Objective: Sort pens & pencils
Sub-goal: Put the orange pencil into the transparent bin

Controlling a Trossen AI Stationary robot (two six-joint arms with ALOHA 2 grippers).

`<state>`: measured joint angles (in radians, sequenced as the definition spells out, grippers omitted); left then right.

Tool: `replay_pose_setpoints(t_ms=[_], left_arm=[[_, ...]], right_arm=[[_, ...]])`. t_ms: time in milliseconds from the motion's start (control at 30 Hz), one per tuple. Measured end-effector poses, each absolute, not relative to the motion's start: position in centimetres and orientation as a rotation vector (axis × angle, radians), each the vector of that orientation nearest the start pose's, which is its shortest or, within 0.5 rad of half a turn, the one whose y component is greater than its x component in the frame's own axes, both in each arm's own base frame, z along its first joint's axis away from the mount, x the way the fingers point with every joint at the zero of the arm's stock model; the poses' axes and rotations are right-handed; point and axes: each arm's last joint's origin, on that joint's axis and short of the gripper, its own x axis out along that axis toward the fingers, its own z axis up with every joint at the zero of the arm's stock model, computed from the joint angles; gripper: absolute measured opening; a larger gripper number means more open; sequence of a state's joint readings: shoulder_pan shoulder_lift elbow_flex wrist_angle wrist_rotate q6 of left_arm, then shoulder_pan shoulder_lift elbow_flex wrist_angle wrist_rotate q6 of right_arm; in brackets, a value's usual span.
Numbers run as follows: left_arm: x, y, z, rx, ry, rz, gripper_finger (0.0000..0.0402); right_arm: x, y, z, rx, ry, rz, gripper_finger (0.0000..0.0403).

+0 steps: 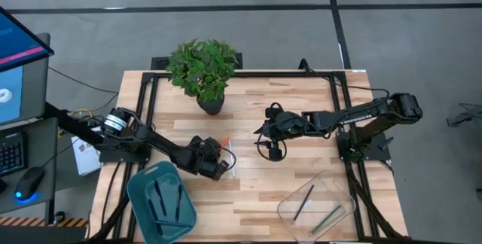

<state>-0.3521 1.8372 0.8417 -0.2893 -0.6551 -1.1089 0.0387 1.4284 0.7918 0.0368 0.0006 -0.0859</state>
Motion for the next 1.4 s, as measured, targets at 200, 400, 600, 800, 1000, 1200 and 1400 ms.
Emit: replay_pose_setpoints(t_ms=[200, 400, 600, 800, 1000, 1200, 1400], left_arm=[[28.6, -8.7, 9.8, -0.333, 0.817, 0.797, 0.0005], [29.3, -9.0, 10.6, -0.258, 0.858, 0.781, 0.0005], [30.1, -9.5, 12.1, -0.206, 0.904, 0.766, 0.0004], [30.4, -9.7, 13.4, -0.135, 0.903, 0.799, 0.0003], [31.2, -10.3, 15.8, -0.03, 0.894, 0.82, 0.0003], [32.0, -11.7, 19.9, 0.089, 0.851, 0.816, 0.0003], [32.1, -12.7, 23.6, 0.218, 0.814, 0.829, 0.0004]], right_arm=[[29.5, 1.1, 21.3, -0.095, 0.598, 0.063, 0.0205], [29.5, 1.1, 21.3, -0.095, 0.598, 0.063, 0.0203], [29.5, 1.1, 21.3, -0.095, 0.598, 0.063, 0.0202], [29.5, 1.3, 21.3, -0.101, 0.597, 0.069, 0.0199], [29.0, 3.2, 21.7, -0.18, 0.581, 0.153, 0.0198], [27.2, 5.6, 23.7, -0.185, 0.543, 0.232, 0.0196], [24.4, 8.0, 25.0, -0.188, 0.579, 0.285, 0.0198]])
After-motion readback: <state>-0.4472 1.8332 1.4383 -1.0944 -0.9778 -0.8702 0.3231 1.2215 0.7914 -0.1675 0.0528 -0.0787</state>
